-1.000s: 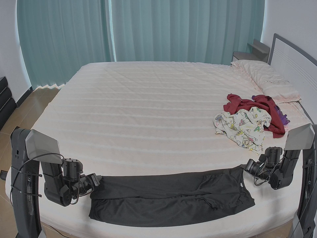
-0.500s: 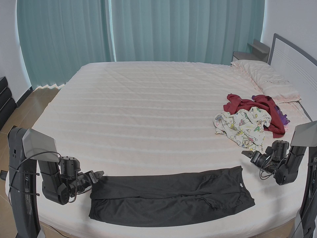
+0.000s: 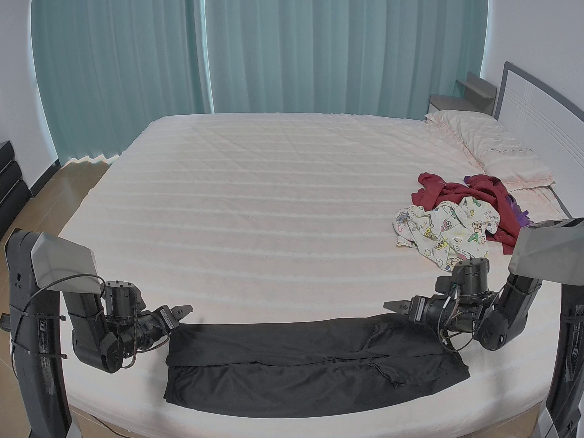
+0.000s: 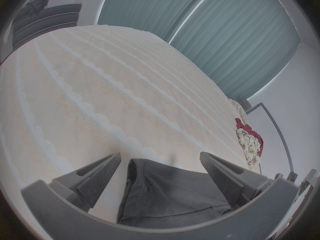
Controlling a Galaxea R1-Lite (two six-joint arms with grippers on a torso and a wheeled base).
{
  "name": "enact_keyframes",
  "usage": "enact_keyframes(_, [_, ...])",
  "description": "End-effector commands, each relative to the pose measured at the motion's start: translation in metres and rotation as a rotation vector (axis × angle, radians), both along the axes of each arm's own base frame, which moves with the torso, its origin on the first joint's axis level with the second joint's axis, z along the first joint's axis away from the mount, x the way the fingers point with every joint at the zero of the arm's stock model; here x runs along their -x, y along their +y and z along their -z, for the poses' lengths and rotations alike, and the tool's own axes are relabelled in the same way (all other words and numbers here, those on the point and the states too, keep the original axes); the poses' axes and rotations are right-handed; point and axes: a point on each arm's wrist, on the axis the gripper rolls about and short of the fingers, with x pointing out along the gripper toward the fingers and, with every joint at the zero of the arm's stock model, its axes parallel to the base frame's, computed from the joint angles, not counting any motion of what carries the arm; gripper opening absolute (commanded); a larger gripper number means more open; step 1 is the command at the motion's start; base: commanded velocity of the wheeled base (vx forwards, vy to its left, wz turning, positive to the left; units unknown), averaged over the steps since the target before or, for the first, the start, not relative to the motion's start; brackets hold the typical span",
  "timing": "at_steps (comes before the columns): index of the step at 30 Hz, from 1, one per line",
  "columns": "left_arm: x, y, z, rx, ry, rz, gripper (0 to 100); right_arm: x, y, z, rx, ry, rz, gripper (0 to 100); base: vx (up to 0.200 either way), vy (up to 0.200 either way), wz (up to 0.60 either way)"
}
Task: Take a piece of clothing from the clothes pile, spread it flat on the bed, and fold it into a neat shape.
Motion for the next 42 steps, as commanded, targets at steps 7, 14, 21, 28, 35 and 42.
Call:
enact_keyframes(7, [0.0,-0.001,-0.002,0.018,-0.001,0.004,100,-0.005,0.059,0.025,0.17,-0.015,-0.168,100,0.0,0.0,0.0])
enact_keyframes(14, [0.0,-0.001,-0.002,0.017,-0.001,0.006,100,-0.004,0.057,0.037,0.277,-0.02,-0.205,100,0.0,0.0,0.0])
enact_keyframes(21, [0.0,-0.001,-0.001,0.015,0.0,0.008,100,-0.007,0.056,0.04,0.359,-0.05,-0.224,0,0.0,0.0,0.0])
enact_keyframes(28, [0.001,-0.001,-0.001,0.015,0.001,0.009,100,-0.008,0.059,0.038,0.373,-0.075,-0.223,0,0.0,0.0,0.0])
enact_keyframes(35, [0.002,-0.002,-0.001,0.011,0.005,0.011,100,-0.01,0.063,0.034,0.363,-0.133,-0.226,0,0.0,0.0,0.0])
enact_keyframes(42, [0.002,-0.002,0.0,0.011,0.007,0.013,100,-0.01,0.067,0.035,0.372,-0.169,-0.249,0,0.0,0.0,0.0])
